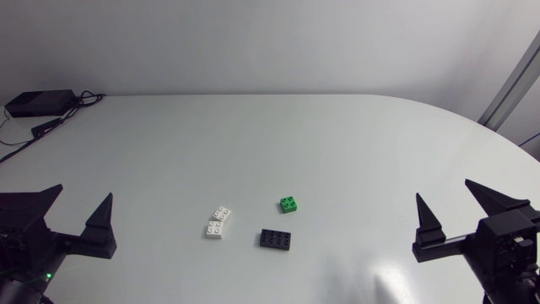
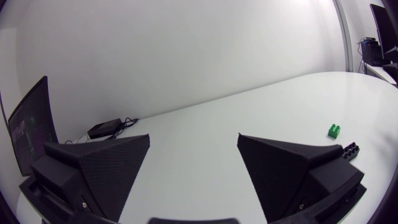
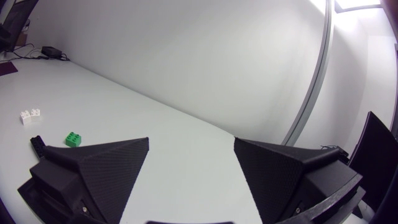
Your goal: Separate the duplo bricks
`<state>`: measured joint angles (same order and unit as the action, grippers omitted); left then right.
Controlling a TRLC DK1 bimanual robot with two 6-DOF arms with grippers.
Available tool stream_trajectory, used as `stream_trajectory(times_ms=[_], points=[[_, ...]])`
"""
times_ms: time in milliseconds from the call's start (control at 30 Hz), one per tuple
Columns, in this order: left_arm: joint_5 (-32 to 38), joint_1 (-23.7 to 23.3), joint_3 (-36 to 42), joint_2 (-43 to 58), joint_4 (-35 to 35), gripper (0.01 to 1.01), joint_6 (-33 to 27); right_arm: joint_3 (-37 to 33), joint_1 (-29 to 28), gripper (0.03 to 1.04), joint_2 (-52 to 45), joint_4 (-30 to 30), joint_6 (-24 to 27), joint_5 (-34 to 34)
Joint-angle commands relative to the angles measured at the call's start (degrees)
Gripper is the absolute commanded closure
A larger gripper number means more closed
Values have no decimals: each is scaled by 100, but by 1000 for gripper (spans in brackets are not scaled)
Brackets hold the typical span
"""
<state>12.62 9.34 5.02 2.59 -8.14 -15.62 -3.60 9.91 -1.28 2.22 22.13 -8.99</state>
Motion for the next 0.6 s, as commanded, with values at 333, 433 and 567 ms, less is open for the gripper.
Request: stream_trajectory(times_ms=[333, 433, 567], points=[[-5, 32, -247, -83, 146, 44, -416, 254, 107, 72, 137, -178, 72, -23], [-5, -3, -238, -259, 85, 43, -389, 316, 99, 70, 137, -389, 72, -15], [-5, -126, -238, -338, 85, 43, -319, 386, 107, 70, 145, -406, 318, 56]])
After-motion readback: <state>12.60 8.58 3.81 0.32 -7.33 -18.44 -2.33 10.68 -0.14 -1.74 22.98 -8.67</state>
